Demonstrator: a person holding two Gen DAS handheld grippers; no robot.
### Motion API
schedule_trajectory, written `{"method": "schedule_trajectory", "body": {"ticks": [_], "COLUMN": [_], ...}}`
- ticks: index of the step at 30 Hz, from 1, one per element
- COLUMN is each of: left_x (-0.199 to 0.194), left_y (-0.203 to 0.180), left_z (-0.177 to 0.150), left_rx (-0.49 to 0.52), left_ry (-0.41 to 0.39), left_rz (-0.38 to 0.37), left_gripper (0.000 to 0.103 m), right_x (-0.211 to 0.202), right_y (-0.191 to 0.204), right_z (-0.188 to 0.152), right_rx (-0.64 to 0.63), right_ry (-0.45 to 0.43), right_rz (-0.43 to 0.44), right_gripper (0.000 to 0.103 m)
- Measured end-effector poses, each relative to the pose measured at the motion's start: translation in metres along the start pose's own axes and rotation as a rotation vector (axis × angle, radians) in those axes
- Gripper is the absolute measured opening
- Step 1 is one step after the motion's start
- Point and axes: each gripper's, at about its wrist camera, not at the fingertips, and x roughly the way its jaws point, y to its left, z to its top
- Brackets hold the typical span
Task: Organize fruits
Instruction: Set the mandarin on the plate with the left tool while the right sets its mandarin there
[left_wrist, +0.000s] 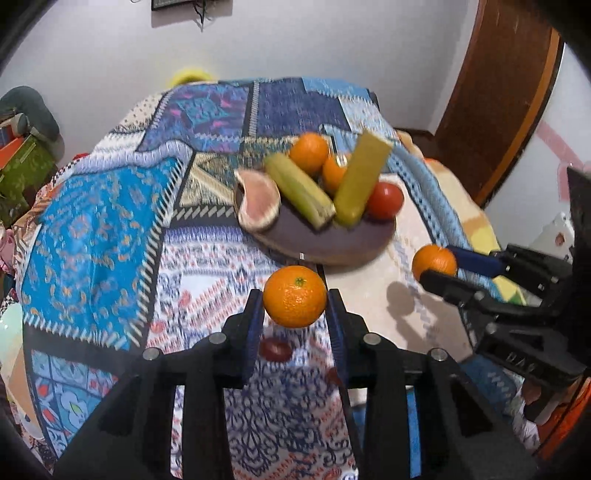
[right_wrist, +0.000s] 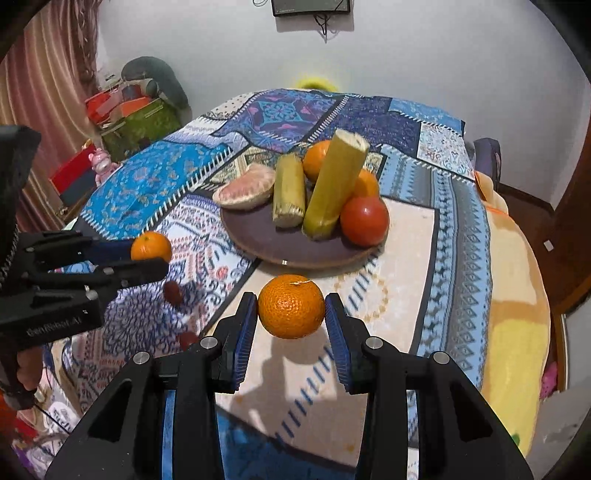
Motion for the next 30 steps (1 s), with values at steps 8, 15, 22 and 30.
{"method": "schedule_trajectory", "body": {"ticks": [8,15,22,30], "left_x": [0.013,0.035,0.059,0.079], "left_y": [0.003,0.006,0.009,0.007], "left_z": [0.025,0.037,0.041,0.042], "left_rx": [-0.027,-0.027,-0.028,-0.011], "left_ry": [-0.031,-0.026,-0.001,0.016], "left_rz": [-0.011,-0.022,-0.035,-0.032], "left_gripper": [0.034,0.034,0.034,0.034], "right_x": [0.014,0.030,0.048,0.064], "right_y": [-0.010,-0.018,-0.023,-0.026], "right_z": [0.021,0.032,0.032,0.029], "right_rx": [0.018,0.035,0.044,0.039], "right_ry": [-0.022,-0.028,-0.005,0.023], "right_rz": [-0.005,-0.010,-0.008,-0.002], "right_gripper": [0.035,0.035,0.035,0.035]}}
